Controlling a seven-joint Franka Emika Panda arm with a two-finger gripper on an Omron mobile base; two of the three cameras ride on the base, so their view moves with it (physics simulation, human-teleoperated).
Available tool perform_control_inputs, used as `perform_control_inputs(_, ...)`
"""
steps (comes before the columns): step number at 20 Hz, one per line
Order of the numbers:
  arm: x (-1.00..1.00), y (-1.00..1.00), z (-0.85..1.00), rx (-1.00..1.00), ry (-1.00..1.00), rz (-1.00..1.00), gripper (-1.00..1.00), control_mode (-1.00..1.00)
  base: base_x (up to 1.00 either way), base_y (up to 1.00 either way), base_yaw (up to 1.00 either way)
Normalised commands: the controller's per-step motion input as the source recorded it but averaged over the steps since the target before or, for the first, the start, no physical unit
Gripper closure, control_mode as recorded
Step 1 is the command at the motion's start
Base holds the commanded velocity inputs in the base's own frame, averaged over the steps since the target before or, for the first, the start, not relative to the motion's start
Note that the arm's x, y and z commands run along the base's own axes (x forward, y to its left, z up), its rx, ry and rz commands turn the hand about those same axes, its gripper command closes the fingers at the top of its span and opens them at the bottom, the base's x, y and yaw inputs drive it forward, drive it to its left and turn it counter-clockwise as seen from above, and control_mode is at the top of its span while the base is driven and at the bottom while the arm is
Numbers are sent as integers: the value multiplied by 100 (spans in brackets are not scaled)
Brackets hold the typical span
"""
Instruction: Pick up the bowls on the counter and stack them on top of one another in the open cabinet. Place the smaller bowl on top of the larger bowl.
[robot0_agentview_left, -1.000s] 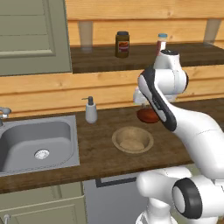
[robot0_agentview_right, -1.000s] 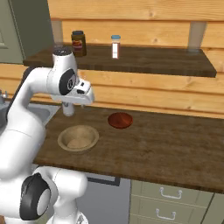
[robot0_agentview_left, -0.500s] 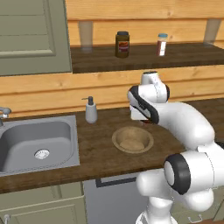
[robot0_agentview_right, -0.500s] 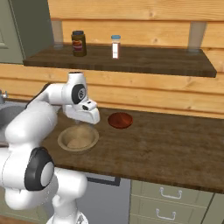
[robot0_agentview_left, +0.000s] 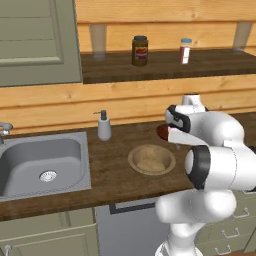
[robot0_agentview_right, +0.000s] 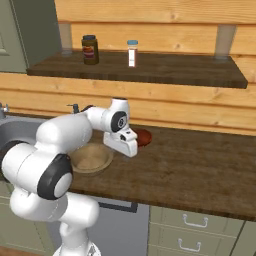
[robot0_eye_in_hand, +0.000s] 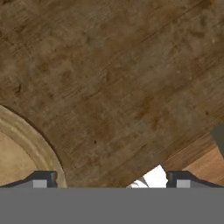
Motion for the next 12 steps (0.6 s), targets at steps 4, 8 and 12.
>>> perform_control_inputs(4, 0, -44, 7, 13, -11, -11, -100, -100, 0, 0, 0)
perform_control_inputs(8, 16, -8, 7, 10, -17, -6, -100, -100, 0, 0, 0)
perform_control_inputs(12, 50, 0, 6, 5, -22, -1, -100, -100, 0, 0, 0)
